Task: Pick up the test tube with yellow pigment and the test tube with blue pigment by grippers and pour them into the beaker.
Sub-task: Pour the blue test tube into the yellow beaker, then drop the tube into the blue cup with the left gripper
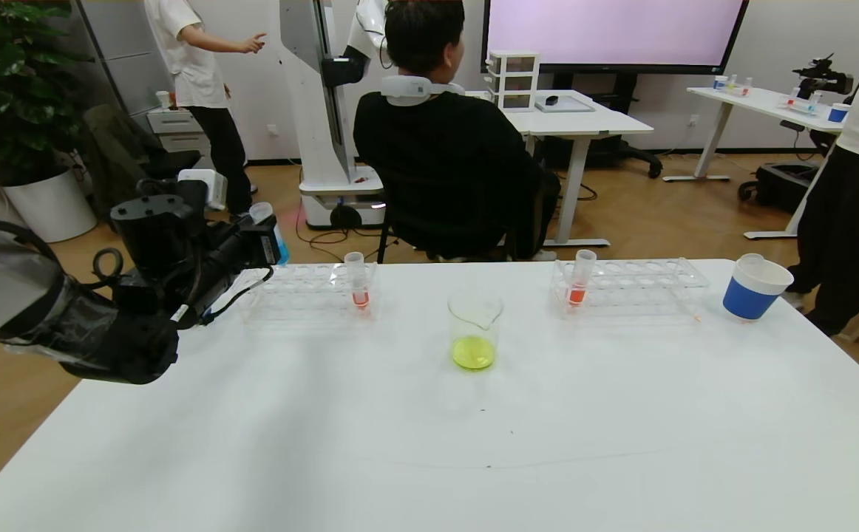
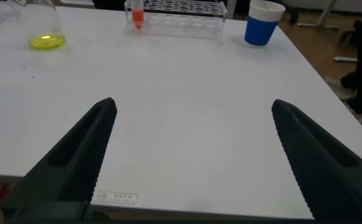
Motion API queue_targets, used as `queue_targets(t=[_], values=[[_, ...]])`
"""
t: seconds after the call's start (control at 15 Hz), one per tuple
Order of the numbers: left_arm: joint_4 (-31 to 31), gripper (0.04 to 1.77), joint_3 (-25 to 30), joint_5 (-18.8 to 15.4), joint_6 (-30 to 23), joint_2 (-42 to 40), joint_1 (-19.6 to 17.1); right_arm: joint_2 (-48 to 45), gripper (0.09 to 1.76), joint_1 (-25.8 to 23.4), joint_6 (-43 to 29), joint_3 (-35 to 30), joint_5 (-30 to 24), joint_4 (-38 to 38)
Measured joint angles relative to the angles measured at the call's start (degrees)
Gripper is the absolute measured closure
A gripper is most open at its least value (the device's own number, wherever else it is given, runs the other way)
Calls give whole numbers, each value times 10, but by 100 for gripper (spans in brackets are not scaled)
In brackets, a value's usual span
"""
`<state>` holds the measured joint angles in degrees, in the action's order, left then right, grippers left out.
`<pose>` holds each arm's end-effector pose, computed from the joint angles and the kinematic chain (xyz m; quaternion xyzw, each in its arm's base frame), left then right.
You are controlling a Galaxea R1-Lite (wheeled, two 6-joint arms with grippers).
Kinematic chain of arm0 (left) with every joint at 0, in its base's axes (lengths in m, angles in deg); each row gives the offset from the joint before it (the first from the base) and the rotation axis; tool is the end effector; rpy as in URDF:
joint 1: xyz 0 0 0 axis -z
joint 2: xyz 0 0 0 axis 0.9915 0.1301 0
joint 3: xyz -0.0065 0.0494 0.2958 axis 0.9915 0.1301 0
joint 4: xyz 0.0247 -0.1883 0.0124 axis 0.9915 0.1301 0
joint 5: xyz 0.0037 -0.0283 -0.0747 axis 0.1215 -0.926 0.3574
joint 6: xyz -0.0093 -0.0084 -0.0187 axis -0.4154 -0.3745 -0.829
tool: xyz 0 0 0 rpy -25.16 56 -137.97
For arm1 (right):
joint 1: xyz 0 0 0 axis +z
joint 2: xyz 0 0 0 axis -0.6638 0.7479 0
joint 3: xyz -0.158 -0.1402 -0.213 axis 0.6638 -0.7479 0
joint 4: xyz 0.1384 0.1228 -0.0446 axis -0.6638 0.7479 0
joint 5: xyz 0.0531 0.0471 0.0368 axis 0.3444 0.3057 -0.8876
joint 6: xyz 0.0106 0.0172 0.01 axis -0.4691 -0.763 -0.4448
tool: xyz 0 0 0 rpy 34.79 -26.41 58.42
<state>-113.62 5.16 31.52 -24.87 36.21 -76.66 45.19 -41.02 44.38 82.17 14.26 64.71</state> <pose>0.3857 -0.0380 0.1575 -0.0002 -0.0277 -0.0154 0.9995 -0.0229 0.0000 0.0748 -0.0168 0.0025 0.0117 0.9998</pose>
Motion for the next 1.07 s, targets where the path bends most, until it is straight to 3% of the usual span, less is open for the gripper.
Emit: queue_targets(t=[0.13,0.27,0.53,0.73,1.07], values=[[1,135,-19,-1,2,-1,13,0,11,0,0,0,0,0],[10,135,-48,-15,39,-1,31,0,11,0,0,0,0,0],[33,135,-101,-132,98,0,77,0,11,0,0,0,0,0],[47,135,-130,-175,111,6,134,0,11,0,0,0,0,0],[57,135,-140,-221,244,18,210,0,11,0,0,0,0,0]])
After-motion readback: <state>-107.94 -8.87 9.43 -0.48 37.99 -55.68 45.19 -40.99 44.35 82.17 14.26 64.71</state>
